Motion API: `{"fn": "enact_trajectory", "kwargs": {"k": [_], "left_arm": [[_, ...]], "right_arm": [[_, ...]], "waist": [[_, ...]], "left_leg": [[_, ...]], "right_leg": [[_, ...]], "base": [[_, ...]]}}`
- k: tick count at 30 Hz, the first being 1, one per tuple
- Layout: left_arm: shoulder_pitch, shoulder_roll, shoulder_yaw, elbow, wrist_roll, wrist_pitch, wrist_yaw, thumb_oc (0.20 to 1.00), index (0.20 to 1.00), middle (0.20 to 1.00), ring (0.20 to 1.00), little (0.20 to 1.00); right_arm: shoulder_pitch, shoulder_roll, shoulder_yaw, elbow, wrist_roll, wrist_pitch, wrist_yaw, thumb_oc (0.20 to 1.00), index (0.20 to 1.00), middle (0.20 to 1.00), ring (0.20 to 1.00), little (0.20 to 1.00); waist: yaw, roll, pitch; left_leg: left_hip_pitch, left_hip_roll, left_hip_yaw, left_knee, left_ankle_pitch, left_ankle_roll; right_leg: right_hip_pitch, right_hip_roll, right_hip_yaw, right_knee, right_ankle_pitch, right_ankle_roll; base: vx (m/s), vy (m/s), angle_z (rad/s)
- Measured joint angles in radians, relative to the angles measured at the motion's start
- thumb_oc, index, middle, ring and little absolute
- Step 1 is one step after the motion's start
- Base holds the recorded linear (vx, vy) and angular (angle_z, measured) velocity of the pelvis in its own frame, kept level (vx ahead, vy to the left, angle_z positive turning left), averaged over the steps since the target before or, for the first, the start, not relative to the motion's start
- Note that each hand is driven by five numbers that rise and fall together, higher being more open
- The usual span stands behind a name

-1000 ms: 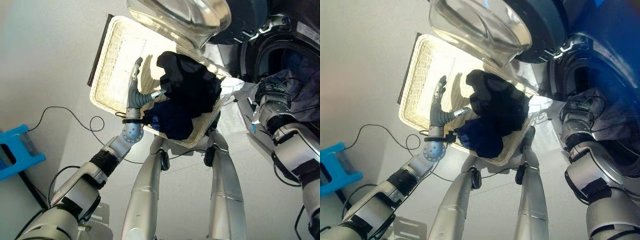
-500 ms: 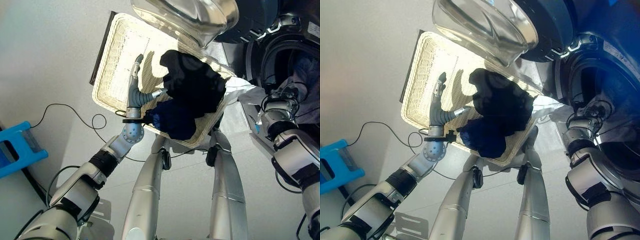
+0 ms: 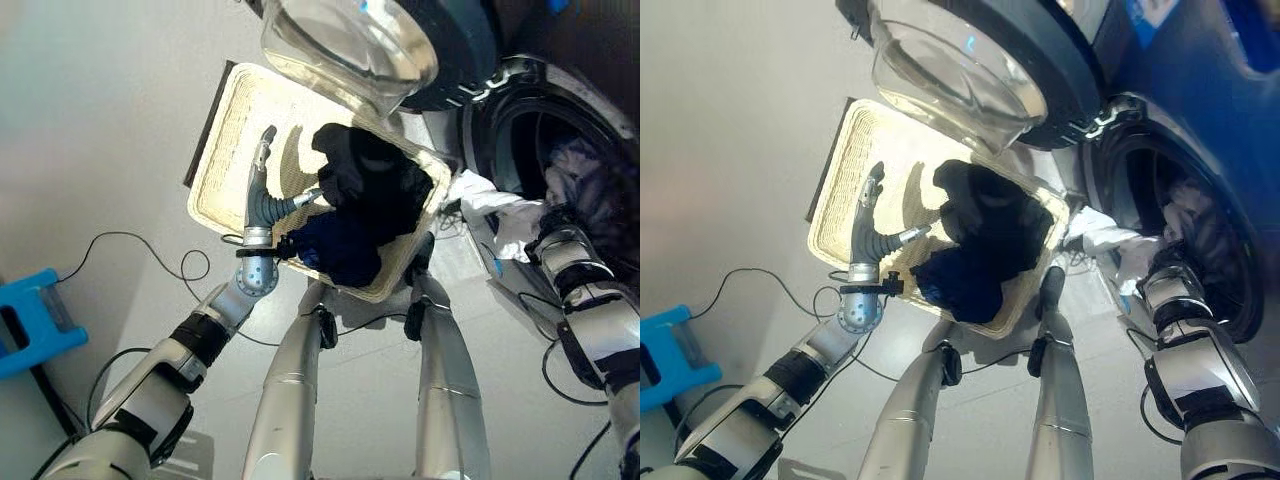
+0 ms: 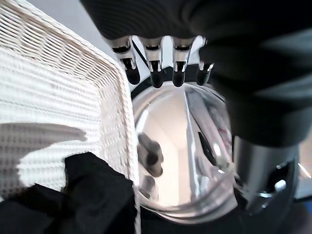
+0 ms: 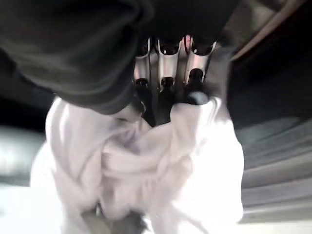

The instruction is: Put the clothes into the washing machine.

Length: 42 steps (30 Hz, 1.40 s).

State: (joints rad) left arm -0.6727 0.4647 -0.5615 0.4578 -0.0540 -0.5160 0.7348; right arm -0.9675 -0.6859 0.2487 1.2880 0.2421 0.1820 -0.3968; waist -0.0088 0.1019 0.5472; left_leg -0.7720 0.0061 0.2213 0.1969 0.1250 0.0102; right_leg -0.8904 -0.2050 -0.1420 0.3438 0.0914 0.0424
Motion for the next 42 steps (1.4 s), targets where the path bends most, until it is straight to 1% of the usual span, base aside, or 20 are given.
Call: {"fn": "enact_trajectory", "kwargs": {"k": [4, 6, 7, 9, 12, 13, 15, 16, 17, 18, 20, 23, 24, 26, 33, 36, 37, 38, 41, 42], "left_arm": [[-0.001, 0.004, 0.001, 0.0, -0.004, 0.0, 0.0, 1.0, 1.0, 1.0, 1.0, 1.0], [-0.001, 0.014, 0.001, -0.001, -0.009, 0.001, -0.002, 1.0, 1.0, 1.0, 1.0, 1.0], [-0.001, 0.014, 0.001, -0.001, -0.009, 0.001, -0.002, 1.0, 1.0, 1.0, 1.0, 1.0], [0.001, 0.02, 0.001, 0.0, -0.021, 0.002, -0.009, 1.0, 1.0, 1.0, 1.0, 1.0], [0.002, 0.022, 0.001, 0.0, -0.043, 0.004, -0.011, 1.0, 1.0, 1.0, 1.0, 1.0], [0.001, 0.026, 0.001, 0.0, -0.048, 0.004, -0.016, 1.0, 1.0, 1.0, 1.0, 1.0], [0.001, 0.026, 0.001, 0.0, -0.047, 0.004, -0.02, 1.0, 1.0, 1.0, 1.0, 1.0], [0.0, 0.029, 0.001, -0.001, -0.049, 0.005, -0.022, 1.0, 1.0, 1.0, 1.0, 1.0], [0.0, 0.029, 0.001, -0.001, -0.049, 0.006, -0.023, 1.0, 1.0, 1.0, 1.0, 1.0], [-0.001, 0.03, 0.0, -0.001, -0.051, 0.01, -0.023, 1.0, 1.0, 1.0, 1.0, 1.0], [-0.002, 0.03, -0.002, -0.002, -0.059, 0.021, -0.023, 1.0, 1.0, 1.0, 1.0, 1.0], [-0.003, 0.031, -0.006, -0.003, -0.071, 0.04, -0.023, 1.0, 1.0, 1.0, 1.0, 1.0], [-0.003, 0.031, -0.007, -0.002, -0.078, 0.045, -0.023, 1.0, 1.0, 1.0, 1.0, 1.0], [-0.005, 0.031, -0.006, -0.003, -0.088, 0.058, -0.023, 1.0, 1.0, 1.0, 1.0, 1.0], [-0.011, 0.035, -0.006, -0.001, -0.1, 0.063, -0.031, 1.0, 1.0, 1.0, 1.0, 1.0], [-0.015, 0.042, -0.006, 0.0, -0.101, 0.063, -0.036, 1.0, 1.0, 1.0, 1.0, 1.0], [-0.016, 0.044, -0.007, 0.0, -0.111, 0.063, -0.038, 1.0, 1.0, 1.0, 1.0, 1.0], [-0.017, 0.047, -0.007, 0.001, -0.12, 0.063, -0.039, 1.0, 1.0, 1.0, 1.0, 1.0], [-0.019, 0.049, -0.007, 0.001, -0.126, 0.063, -0.04, 1.0, 1.0, 1.0, 1.0, 1.0], [-0.02, 0.051, -0.007, 0.002, -0.126, 0.063, -0.041, 1.0, 1.0, 1.0, 1.0, 1.0]], "right_arm": [[0.055, 0.001, -0.098, -0.041, 0.234, -0.094, -0.031, 0.2, 0.2, 0.2, 0.2, 0.2], [0.068, 0.0, -0.123, -0.064, 0.327, -0.134, -0.049, 0.2, 0.2, 0.2, 0.2, 0.2], [0.068, 0.0, -0.123, -0.064, 0.327, -0.134, -0.049, 0.2, 0.2, 0.2, 0.2, 0.2], [0.084, 0.005, -0.153, -0.075, 0.426, -0.181, -0.059, 0.2, 0.2, 0.2, 0.2, 0.2], [0.094, 0.028, -0.249, -0.127, 0.646, -0.278, -0.059, 0.2, 0.2, 0.2, 0.2, 0.2], [0.082, 0.048, -0.272, -0.135, 0.785, -0.328, -0.041, 0.2, 0.2, 0.2, 0.2, 0.2], [0.079, 0.058, -0.294, -0.14, 0.881, -0.362, -0.025, 0.2, 0.2, 0.2, 0.2, 0.2], [0.067, 0.073, -0.331, -0.159, 1.013, -0.418, 0.005, 0.2, 0.2, 0.2, 0.2, 0.2], [0.066, 0.081, -0.351, -0.172, 1.051, -0.437, 0.015, 0.2, 0.2, 0.2, 0.2, 0.2], [0.066, 0.105, -0.379, -0.221, 1.165, -0.502, 0.043, 0.2, 0.2, 0.2, 0.2, 0.2], [0.056, 0.122, -0.392, -0.245, 1.27, -0.563, 0.083, 0.2, 0.2, 0.2, 0.2, 0.2], [0.02, 0.145, -0.394, -0.296, 1.462, -0.696, 0.162, 0.2, 0.2, 0.2, 0.2, 0.2], [0.02, 0.156, -0.394, -0.32, 1.489, -0.725, 0.175, 0.2, 0.2, 0.2, 0.2, 0.2], [0.02, 0.179, -0.394, -0.375, 1.567, -0.819, 0.208, 0.2, 0.2, 0.2, 0.2, 0.2], [-0.013, 0.197, -0.395, -0.383, 1.739, -0.977, 0.307, 0.2, 0.2, 0.2, 0.2, 0.2], [-0.02, 0.197, -0.394, -0.37, 1.739, -1.001, 0.314, 0.2, 0.2, 0.2, 0.2, 0.2], [-0.025, 0.197, -0.394, -0.362, 1.739, -1.004, 0.314, 0.489, 0.489, 0.489, 0.489, 0.489], [-0.029, 0.197, -0.394, -0.361, 1.734, -1.004, 0.312, 1.0, 1.0, 1.0, 1.0, 1.0], [-0.03, 0.197, -0.39, -0.338, 1.662, -0.995, 0.274, 1.0, 1.0, 1.0, 1.0, 1.0], [-0.028, 0.196, -0.389, -0.321, 1.563, -0.964, 0.23, 1.0, 1.0, 1.0, 1.0, 1.0]], "waist": [[-0.006, 0.0, 0.0], [-0.007, 0.0, 0.0], [-0.007, 0.0, 0.0], [-0.008, 0.0, 0.0], [-0.007, -0.001, 0.001], [-0.008, -0.001, 0.001], [-0.008, -0.001, 0.001], [-0.009, -0.001, 0.001], [-0.009, -0.001, 0.001], [-0.01, -0.002, 0.001], [-0.014, -0.002, 0.001], [-0.028, -0.002, 0.001], [-0.03, -0.002, 0.001], [-0.032, -0.002, 0.001], [-0.03, -0.002, 0.001], [-0.029, -0.002, 0.001], [-0.029, -0.002, 0.001], [-0.029, -0.002, 0.001], [-0.029, -0.002, 0.001], [-0.031, -0.002, 0.001]], "left_leg": [[0.013, 0.011, 0.011, 0.019, -0.018, -0.001], [0.013, 0.017, 0.015, 0.027, -0.021, -0.001], [0.013, 0.017, 0.015, 0.027, -0.021, -0.001], [0.013, 0.022, 0.017, 0.033, -0.025, -0.002], [0.026, 0.026, 0.02, 0.043, -0.034, -0.004], [0.034, 0.027, 0.022, 0.043, -0.037, -0.004], [0.042, 0.029, 0.022, 0.043, -0.037, -0.004], [0.049, 0.031, 0.022, 0.045, -0.04, -0.005], [0.049, 0.031, 0.021, 0.047, -0.041, -0.006], [0.049, 0.033, 0.022, 0.051, -0.043, -0.005], [0.047, 0.034, 0.022, 0.053, -0.044, -0.005], [0.044, 0.036, 0.022, 0.056, -0.047, -0.007], [0.043, 0.036, 0.022, 0.056, -0.047, -0.007], [0.042, 0.04, 0.023, 0.056, -0.049, -0.009], [0.042, 0.044, 0.023, 0.056, -0.053, -0.012], [0.042, 0.043, 0.023, 0.056, -0.053, -0.012], [0.042, 0.043, 0.023, 0.056, -0.053, -0.011], [0.042, 0.042, 0.023, 0.056, -0.053, -0.011], [0.042, 0.042, 0.023, 0.056, -0.052, -0.011], [0.042, 0.041, 0.023, 0.056, -0.052, -0.011]], "right_leg": [[0.018, 0.012, 0.009, -0.006, 0.001, -0.001], [0.019, 0.017, 0.012, -0.008, 0.003, -0.004], [0.019, 0.017, 0.012, -0.008, 0.003, -0.004], [0.024, 0.025, 0.013, -0.015, 0.006, -0.008], [0.04, 0.031, 0.015, -0.021, 0.011, -0.016], [0.049, 0.034, 0.018, -0.025, 0.011, -0.015], [0.058, 0.036, 0.018, -0.029, 0.009, -0.012], [0.067, 0.038, 0.017, -0.03, 0.009, -0.011], [0.068, 0.038, 0.017, -0.031, 0.009, -0.011], [0.069, 0.039, 0.018, -0.031, 0.01, -0.013], [0.069, 0.04, 0.018, -0.031, 0.009, -0.012], [0.067, 0.041, 0.019, -0.035, 0.011, -0.011], [0.066, 0.042, 0.02, -0.036, 0.012, -0.012], [0.066, 0.047, 0.02, -0.039, 0.013, -0.013], [0.067, 0.051, 0.02, -0.044, 0.019, -0.022], [0.067, 0.048, 0.02, -0.044, 0.018, -0.021], [0.067, 0.046, 0.019, -0.044, 0.018, -0.021], [0.067, 0.045, 0.019, -0.044, 0.019, -0.021], [0.067, 0.045, 0.019, -0.044, 0.019, -0.022], [0.067, 0.044, 0.019, -0.044, 0.019, -0.021]], "base": [[0.03, 0.017, -0.1], [0.02, 0.011, -0.08], [0.02, 0.013, -0.06], [0.03, 0.013, -0.06], [0.02, 0.003, -0.07], [0.01, -0.003, -0.06], [0.01, -0.007, -0.02], [0.0, 0.0, 0.0], [0.0, 0.0, 0.0], [0.0, 0.0, 0.0], [0.0, 0.0, 0.0], [0.0, 0.0, 0.0], [0.01, -0.018, -0.06], [0.01, -0.021, -0.06], [0.0, -0.002, 0.0], [0.0, 0.0, 0.0], [0.0, 0.0, 0.0], [0.0, 0.0, 0.0], [0.0, 0.0, 0.0], [0.0, 0.0, 0.0]]}}
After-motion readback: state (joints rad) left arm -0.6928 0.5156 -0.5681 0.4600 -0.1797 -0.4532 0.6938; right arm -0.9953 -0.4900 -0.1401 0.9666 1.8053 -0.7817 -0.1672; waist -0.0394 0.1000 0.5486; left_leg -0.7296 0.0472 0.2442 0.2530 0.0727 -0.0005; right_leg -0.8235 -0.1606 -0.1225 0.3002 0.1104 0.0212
